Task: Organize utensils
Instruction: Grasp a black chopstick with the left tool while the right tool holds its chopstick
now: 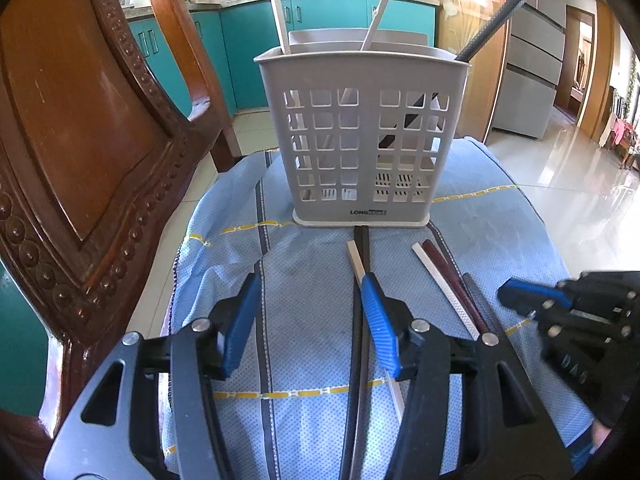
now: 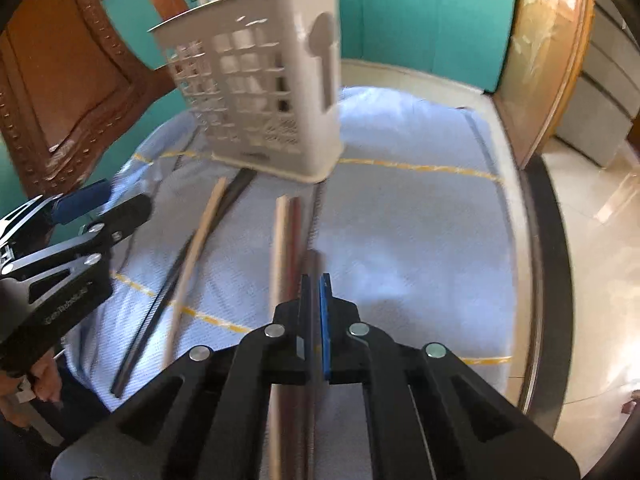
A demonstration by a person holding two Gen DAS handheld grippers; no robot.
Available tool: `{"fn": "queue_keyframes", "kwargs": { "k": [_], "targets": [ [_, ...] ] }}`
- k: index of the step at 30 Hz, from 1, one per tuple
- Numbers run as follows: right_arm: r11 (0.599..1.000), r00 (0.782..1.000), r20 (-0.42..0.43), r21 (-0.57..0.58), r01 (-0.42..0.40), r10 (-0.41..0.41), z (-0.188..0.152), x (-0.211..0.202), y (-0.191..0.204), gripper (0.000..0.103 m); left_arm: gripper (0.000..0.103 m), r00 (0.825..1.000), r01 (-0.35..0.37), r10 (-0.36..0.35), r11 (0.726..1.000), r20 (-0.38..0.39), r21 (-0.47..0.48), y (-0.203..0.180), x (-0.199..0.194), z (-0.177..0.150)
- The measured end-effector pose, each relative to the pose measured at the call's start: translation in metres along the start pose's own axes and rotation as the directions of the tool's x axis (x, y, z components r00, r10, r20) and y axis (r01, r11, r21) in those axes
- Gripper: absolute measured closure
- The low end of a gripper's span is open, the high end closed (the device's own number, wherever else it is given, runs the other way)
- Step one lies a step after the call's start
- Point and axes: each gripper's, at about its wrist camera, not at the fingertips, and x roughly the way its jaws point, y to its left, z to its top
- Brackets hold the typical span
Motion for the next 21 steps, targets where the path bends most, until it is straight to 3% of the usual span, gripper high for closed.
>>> {"fn": "queue_keyframes", "kwargs": {
  "k": [8,11,14,21],
  "targets": [
    [0.999,0.995,-0.095,0.011,-0.033,0.034,-0.007,0.022,0.001,0.091,0.049,1.0,-0.001,0.001,1.0,-0.01,0.011,-0.004,0.005,0.0],
    [1.0,0.997,-0.077,-0.03,-0.006,0.004,-0.009,0.023,0.011,0.091,0.049,1.0,-0.002,0.002,1.0,-0.013,0.019,-0.006,0.006,-0.001],
    [0.999,0.997,-0.075,-0.026,-0.025,0.023,-0.01,0.023,0.014,0.093,0.049,1.0,-0.004,0.004,1.0,-0.017,0.024,-0.007,0.007,-0.002],
    [0.998,0.995,-0.088,0.044,-0.048,0.051,-0.007,0.022,-0.006,0.095,0.049,1.0,-0.008,0.009,1.0,-0.019,0.012,-0.002,0.008,-0.001]
  ]
}}
